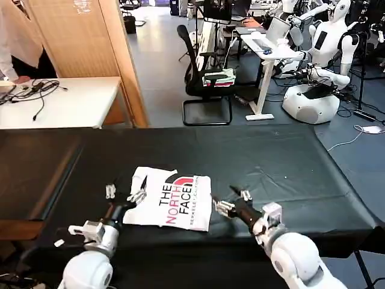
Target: Fold and organize the clothes.
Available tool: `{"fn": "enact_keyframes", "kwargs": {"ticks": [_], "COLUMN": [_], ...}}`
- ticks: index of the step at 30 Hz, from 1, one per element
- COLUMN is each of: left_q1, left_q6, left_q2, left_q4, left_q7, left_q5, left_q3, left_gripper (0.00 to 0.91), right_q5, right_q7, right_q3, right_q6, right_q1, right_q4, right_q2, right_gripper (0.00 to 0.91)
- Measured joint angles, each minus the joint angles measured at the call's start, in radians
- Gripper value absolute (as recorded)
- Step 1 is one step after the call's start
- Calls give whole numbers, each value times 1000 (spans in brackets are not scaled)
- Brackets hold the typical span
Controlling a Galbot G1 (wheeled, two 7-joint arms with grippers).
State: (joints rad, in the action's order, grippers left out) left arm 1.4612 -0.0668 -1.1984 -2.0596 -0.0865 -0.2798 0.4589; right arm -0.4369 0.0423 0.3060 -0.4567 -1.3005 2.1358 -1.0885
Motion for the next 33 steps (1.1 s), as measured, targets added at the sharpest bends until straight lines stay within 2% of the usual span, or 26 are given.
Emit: {"fn": "enact_keyframes", "kwargs": {"ticks": [4,8,17,20,24,33], "left_q1": [17,48,200,267,355,521], "left_q6": [32,13,-19,-43,-33,-8], "left_q2": [-7,-8,10,5,-6,-7], "left_q4": [14,0,-100,-134,-174,-197], "left_q7": [7,-28,-125,-164,-166,-140], "left_q5": [42,29,-31,-41,-22,-28], "left_q3": [-7,-10,25,33,55,126], "left_gripper": [878,878,878,878,878,878], "right_q5": [95,195,286,295,304,304], "right_q7": [-32,-102,-243,-258,-286,-324], "right_q3": [3,15,70,90,103,112], "right_q6": [84,197,375,406,433,434], "right_q1": [-54,-145,-387,-458,-543,-700], "right_q4": [31,63,111,112,121,173], "right_q2": [-8,-27,-68,-76,-85,-92], "right_gripper": [878,878,878,878,878,878]}}
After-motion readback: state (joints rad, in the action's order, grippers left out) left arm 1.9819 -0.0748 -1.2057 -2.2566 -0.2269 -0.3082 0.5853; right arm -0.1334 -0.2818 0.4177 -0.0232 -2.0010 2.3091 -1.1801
